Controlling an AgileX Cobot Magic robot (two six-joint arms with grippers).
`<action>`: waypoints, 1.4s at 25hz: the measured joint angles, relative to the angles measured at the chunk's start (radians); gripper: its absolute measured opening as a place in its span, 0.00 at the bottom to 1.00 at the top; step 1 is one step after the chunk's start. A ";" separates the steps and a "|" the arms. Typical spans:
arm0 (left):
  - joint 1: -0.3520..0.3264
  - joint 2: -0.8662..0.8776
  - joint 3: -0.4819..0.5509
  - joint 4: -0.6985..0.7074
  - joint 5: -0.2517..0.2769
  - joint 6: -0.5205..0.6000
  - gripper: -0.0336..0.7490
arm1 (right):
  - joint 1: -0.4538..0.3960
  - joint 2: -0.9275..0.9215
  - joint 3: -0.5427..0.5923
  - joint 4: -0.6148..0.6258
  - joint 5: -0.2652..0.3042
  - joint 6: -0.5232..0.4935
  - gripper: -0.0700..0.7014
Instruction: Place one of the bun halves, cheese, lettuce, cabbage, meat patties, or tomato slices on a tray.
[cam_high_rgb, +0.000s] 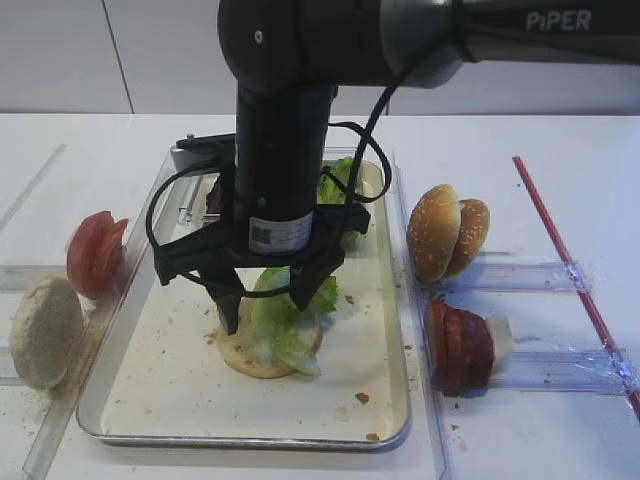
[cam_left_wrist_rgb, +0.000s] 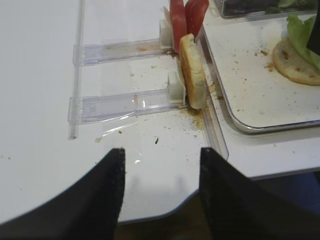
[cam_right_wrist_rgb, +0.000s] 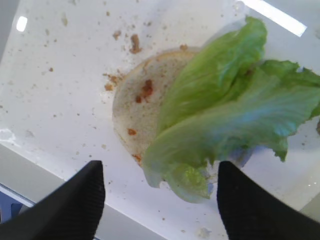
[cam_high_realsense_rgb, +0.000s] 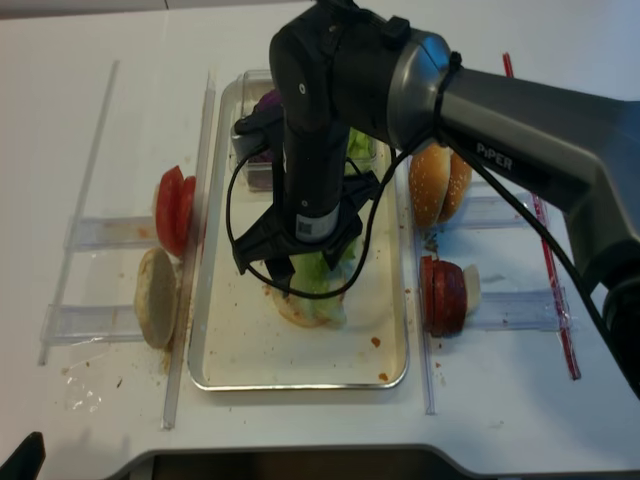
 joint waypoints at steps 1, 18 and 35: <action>0.000 0.000 0.000 0.000 0.000 0.000 0.47 | 0.000 -0.004 0.000 0.000 0.000 0.000 0.74; 0.000 0.000 0.000 0.000 0.000 0.000 0.47 | 0.000 -0.072 0.000 -0.036 0.002 0.019 0.74; 0.000 -0.002 0.000 0.000 0.000 0.000 0.47 | -0.109 -0.127 0.000 -0.086 0.004 0.028 0.74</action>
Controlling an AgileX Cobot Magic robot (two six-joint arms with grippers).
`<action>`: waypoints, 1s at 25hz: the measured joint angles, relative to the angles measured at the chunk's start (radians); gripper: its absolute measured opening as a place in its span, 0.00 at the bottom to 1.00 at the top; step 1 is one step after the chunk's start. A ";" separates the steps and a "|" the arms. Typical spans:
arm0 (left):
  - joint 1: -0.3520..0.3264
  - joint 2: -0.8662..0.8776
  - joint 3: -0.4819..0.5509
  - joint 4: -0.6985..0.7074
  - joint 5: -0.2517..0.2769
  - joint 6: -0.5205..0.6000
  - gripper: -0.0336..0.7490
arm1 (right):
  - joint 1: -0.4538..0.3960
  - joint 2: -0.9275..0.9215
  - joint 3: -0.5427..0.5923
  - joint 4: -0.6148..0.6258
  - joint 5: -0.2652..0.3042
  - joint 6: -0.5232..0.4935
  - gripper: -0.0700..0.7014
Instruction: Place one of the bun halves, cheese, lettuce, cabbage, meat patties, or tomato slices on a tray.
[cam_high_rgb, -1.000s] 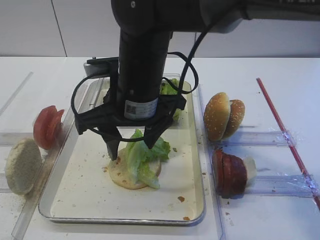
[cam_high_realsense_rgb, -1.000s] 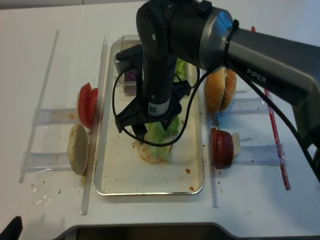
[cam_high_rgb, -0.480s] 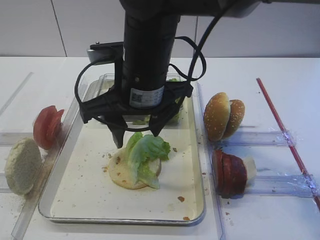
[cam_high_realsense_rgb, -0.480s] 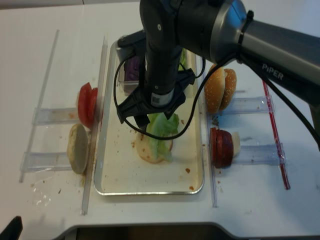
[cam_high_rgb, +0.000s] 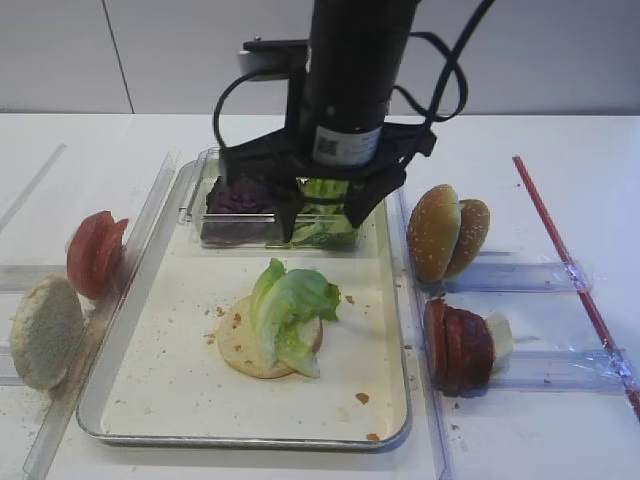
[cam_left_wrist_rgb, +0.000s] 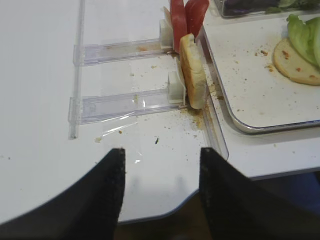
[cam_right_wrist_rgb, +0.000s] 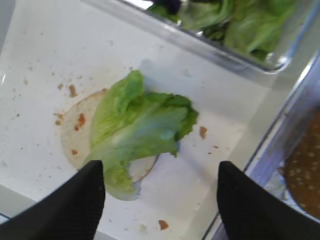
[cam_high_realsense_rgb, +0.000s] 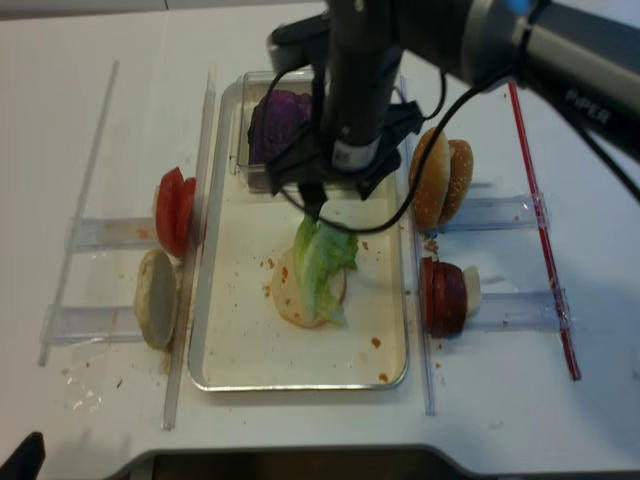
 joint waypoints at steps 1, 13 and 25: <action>0.000 0.000 0.000 0.000 0.000 0.000 0.47 | -0.018 -0.010 0.000 -0.005 0.000 0.000 0.74; 0.000 0.000 0.000 0.000 0.000 0.000 0.47 | -0.235 -0.155 0.039 -0.080 0.007 -0.044 0.74; 0.000 0.000 0.000 0.000 0.000 0.000 0.47 | -0.517 -0.373 0.280 -0.094 0.011 -0.071 0.74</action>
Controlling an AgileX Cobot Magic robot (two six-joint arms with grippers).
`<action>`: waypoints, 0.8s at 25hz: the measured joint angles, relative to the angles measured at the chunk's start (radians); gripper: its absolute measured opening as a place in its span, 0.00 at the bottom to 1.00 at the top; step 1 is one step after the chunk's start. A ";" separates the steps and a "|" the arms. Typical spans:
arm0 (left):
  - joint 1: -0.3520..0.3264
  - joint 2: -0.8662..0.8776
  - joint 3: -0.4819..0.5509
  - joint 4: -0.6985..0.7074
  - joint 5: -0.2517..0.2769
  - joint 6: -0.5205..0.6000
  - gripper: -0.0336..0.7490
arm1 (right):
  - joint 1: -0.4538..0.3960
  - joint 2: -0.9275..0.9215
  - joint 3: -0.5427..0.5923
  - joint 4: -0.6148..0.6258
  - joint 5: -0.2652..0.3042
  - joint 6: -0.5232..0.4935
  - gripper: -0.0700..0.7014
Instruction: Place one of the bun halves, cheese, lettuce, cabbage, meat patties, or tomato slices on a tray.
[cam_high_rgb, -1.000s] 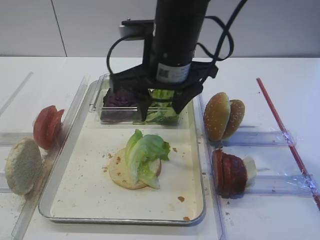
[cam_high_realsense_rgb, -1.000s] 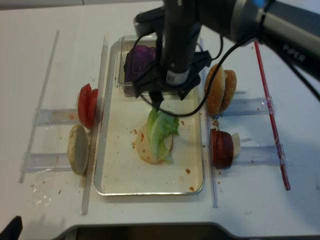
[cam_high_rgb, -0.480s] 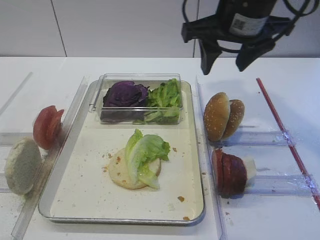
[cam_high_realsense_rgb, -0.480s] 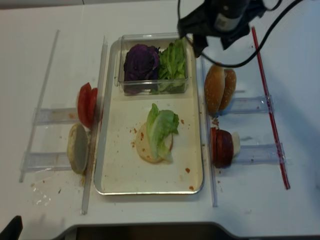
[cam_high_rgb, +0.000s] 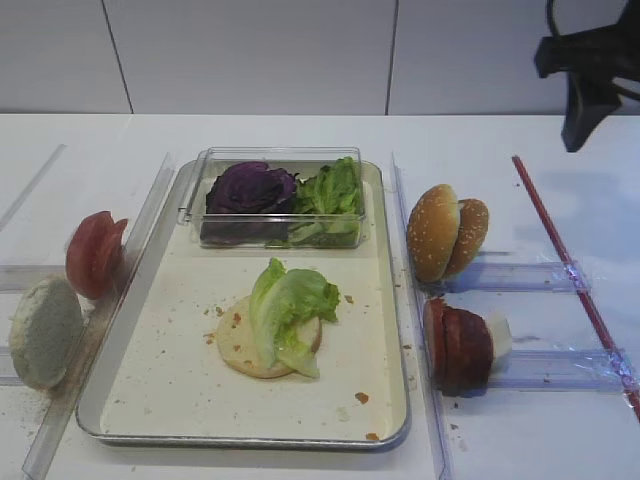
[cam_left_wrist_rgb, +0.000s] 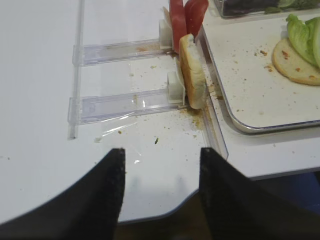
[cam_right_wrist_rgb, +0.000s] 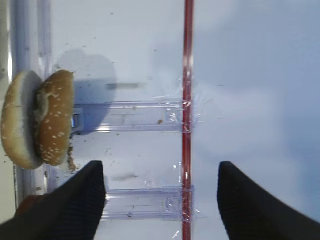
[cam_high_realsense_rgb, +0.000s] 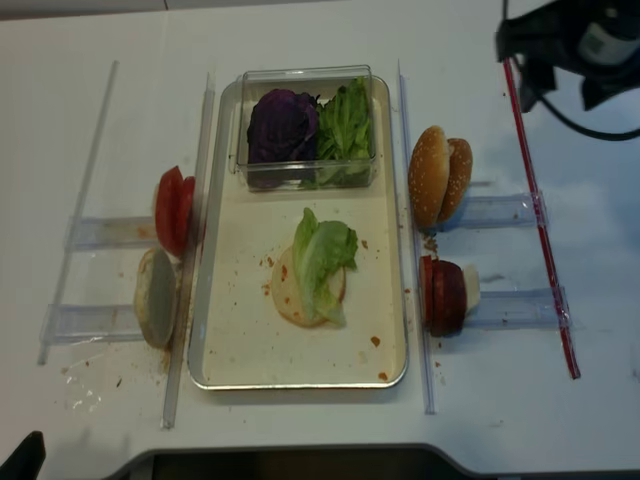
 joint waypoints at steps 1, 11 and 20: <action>0.000 0.000 0.000 0.000 0.000 0.000 0.47 | -0.021 -0.017 0.011 -0.001 0.000 -0.002 0.74; 0.000 0.000 0.000 0.000 0.000 0.000 0.47 | -0.088 -0.093 0.068 0.004 0.004 -0.074 0.74; 0.000 0.000 0.000 0.000 0.000 0.000 0.47 | -0.088 -0.165 0.068 0.022 0.004 -0.147 0.74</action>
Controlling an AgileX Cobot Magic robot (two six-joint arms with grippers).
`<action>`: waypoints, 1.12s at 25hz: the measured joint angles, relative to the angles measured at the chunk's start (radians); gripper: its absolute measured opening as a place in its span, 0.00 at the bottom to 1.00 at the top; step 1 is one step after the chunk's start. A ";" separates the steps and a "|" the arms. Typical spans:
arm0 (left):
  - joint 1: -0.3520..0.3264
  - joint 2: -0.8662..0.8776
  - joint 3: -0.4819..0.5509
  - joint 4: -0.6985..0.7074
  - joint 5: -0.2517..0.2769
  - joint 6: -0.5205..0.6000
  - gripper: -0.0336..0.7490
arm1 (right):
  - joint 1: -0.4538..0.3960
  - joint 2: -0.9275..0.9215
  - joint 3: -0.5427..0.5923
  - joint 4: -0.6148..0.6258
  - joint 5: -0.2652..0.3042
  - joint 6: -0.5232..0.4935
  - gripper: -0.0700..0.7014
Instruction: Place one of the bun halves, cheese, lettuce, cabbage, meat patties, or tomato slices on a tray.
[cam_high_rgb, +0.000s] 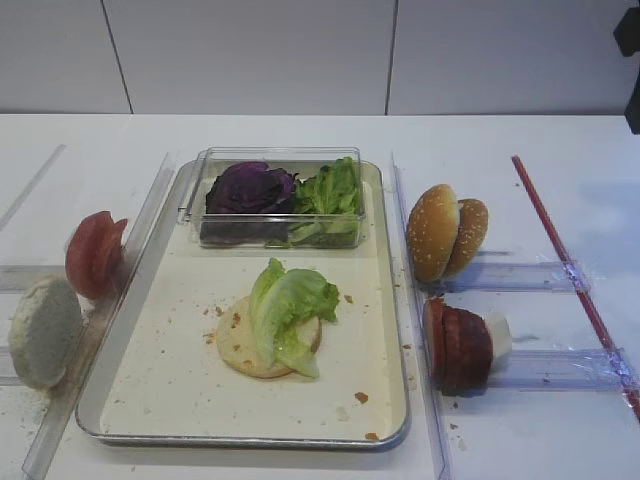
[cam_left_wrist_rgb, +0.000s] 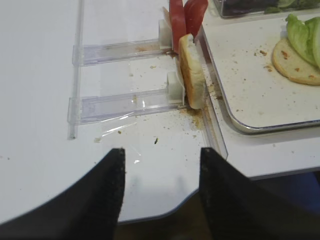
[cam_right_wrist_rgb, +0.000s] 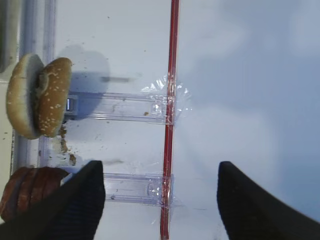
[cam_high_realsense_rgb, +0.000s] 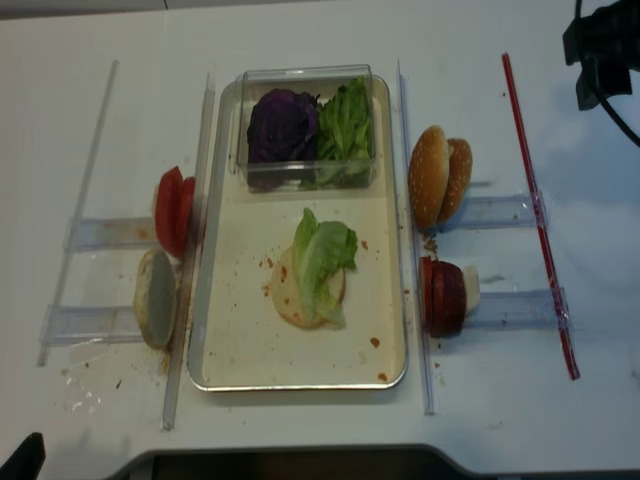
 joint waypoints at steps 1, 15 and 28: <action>0.000 0.000 0.000 0.000 0.000 0.000 0.47 | 0.000 -0.015 0.002 0.010 0.000 -0.010 0.74; 0.000 0.000 0.000 0.000 0.000 0.000 0.47 | 0.000 -0.387 0.394 0.034 0.004 -0.041 0.74; 0.000 0.000 0.000 0.000 0.000 0.000 0.47 | 0.000 -0.781 0.585 0.059 0.016 -0.041 0.74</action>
